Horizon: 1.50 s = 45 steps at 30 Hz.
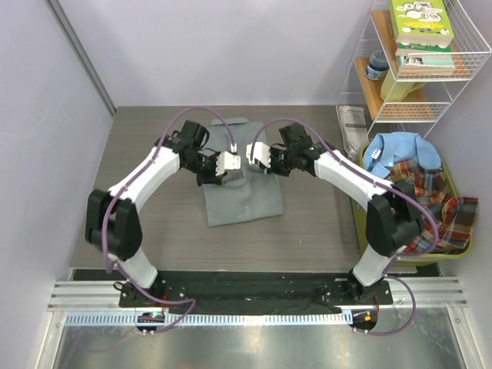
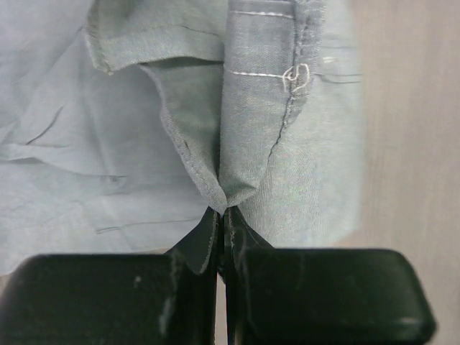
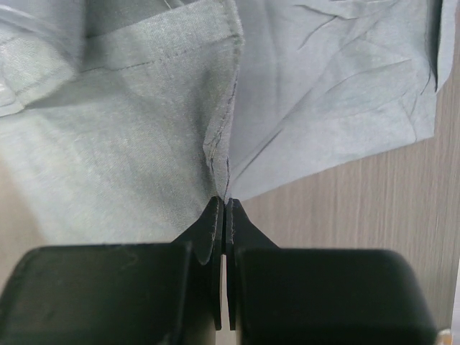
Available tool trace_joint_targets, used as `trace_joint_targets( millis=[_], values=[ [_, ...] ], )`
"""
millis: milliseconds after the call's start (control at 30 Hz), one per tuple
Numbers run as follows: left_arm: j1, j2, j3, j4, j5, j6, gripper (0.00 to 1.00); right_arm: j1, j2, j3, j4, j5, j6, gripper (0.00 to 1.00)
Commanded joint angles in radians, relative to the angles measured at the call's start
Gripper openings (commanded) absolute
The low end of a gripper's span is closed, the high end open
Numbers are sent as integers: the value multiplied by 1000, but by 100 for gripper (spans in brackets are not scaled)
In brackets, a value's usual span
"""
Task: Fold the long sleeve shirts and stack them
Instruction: Fold the shirt
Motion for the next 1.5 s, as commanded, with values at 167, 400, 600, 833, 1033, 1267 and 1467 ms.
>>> trace_joint_targets(
  millis=[167, 400, 600, 833, 1033, 1267, 1467],
  values=[
    [99, 249, 190, -44, 50, 66, 0, -35, 218, 145, 137, -51, -59, 1],
    [102, 310, 181, 53, 18, 2, 4, -42, 272, 143, 166, -29, -65, 1],
    [102, 375, 241, 47, 0, -44, 6, -44, 266, 115, 181, 14, -62, 2],
    [154, 340, 307, 128, -79, -312, 47, -64, 202, 136, 187, 166, 82, 56],
    [209, 98, 167, 225, -79, -652, 54, -113, 131, 280, -57, 79, 393, 64],
    [125, 51, 2, 259, 71, -995, 57, -110, 172, 241, -107, -297, 769, 43],
    [113, 213, -60, 329, 96, -1157, 56, -111, 335, 193, -60, -367, 887, 41]
  ],
)
